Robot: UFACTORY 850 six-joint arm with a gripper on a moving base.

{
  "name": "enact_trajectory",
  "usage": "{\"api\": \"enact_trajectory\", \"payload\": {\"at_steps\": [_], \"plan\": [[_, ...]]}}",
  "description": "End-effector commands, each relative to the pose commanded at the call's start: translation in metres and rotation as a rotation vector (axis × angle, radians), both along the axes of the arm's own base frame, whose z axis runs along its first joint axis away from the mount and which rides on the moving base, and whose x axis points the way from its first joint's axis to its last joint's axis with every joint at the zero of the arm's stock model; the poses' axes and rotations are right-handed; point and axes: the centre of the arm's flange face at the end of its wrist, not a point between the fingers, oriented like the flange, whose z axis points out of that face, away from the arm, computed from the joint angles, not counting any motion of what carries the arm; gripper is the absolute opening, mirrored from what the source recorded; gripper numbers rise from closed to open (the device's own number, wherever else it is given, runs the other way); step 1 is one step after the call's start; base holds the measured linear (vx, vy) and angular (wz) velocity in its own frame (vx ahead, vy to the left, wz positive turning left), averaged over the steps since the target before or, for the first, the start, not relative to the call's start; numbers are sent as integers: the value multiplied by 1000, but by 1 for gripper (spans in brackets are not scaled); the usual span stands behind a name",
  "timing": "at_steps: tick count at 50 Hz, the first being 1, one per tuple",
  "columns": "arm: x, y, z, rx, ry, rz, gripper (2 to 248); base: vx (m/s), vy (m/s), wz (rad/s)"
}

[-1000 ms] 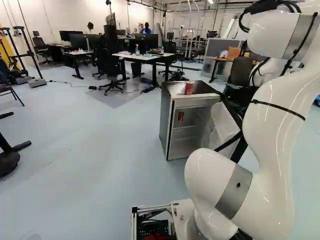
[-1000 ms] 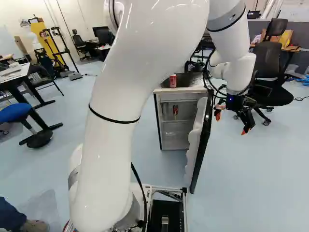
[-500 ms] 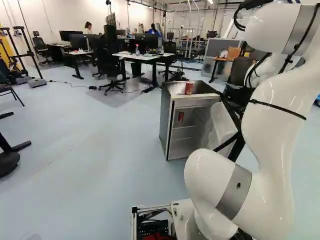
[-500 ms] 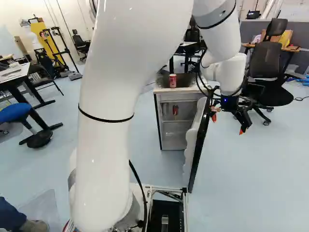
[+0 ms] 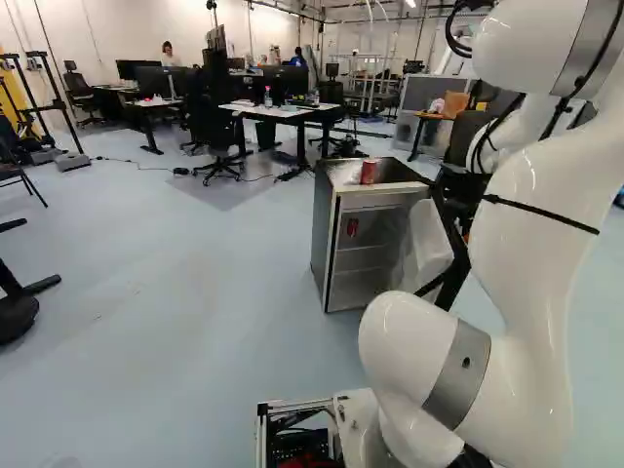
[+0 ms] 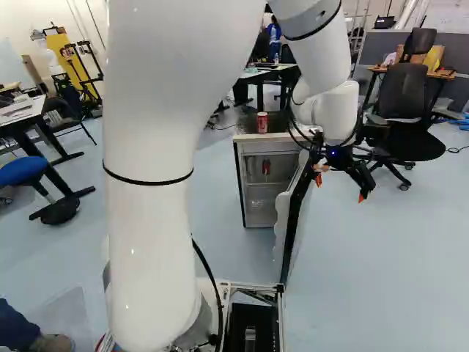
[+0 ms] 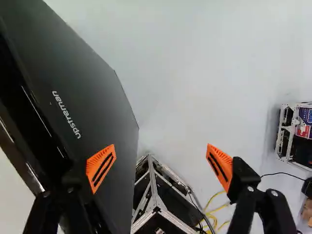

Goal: Grab a drink from the fridge

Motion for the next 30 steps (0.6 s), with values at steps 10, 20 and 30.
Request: {"api": "enact_trajectory", "payload": {"at_steps": [10, 20, 30], "plan": [[1, 14, 1, -19, 1, 46, 247, 0, 0, 0], [3, 28, 1, -37, 2, 93, 247, 0, 0, 0], [4, 42, 2, -55, 1, 140, 247, 0, 0, 0]]}}
